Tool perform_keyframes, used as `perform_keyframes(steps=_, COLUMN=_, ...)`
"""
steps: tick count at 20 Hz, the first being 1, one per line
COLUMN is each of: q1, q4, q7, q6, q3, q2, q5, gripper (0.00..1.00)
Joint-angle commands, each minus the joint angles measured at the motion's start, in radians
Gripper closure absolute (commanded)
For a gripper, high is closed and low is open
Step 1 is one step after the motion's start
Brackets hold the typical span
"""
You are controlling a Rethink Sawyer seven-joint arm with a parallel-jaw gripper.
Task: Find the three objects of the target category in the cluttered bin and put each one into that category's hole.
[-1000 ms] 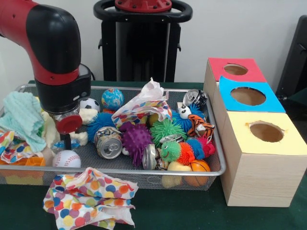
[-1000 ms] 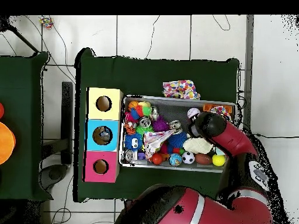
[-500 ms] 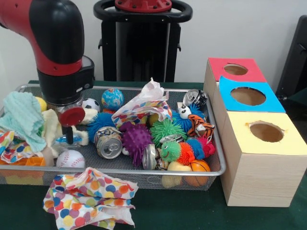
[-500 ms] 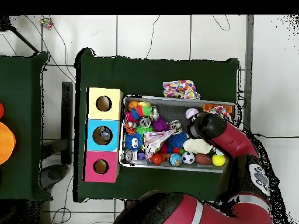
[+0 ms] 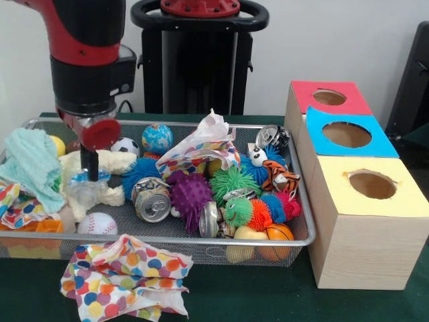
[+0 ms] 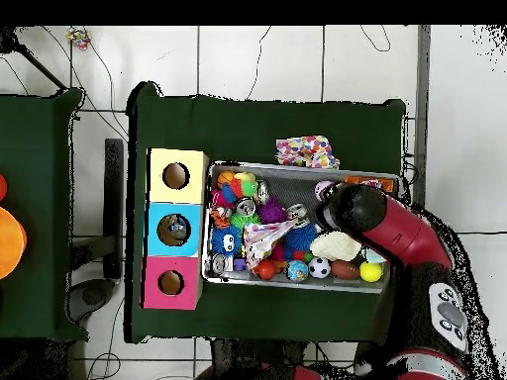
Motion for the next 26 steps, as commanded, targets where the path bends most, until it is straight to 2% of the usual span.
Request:
perform_keyframes(steps=1, q1=0.022, q4=0.013, q7=-0.062, q6=0.212, q3=0.073, q2=-0.100, q5=-0.067, gripper=1.00)
perform_keyframes(steps=8, q1=0.055, q4=-0.004, q7=-0.053, q6=0.282, q3=0.074, q2=-0.167, q5=-0.092, gripper=1.00)
perform_keyframes(steps=12, q1=0.071, q4=-0.019, q7=-0.074, q6=0.288, q3=0.091, q2=-0.203, q5=-0.115, gripper=1.00)
perform_keyframes(steps=16, q1=0.098, q4=-0.044, q7=-0.096, q6=0.336, q3=0.108, q2=-0.237, q5=-0.134, gripper=1.00)
perform_keyframes(steps=21, q1=0.126, q4=-0.028, q7=-0.140, q6=0.402, q3=0.159, q2=-0.290, q5=-0.145, gripper=1.00)
perform_keyframes(steps=26, q1=0.171, q4=0.039, q7=-0.125, q6=0.380, q3=0.182, q2=-0.349, q5=-0.148, gripper=1.00)
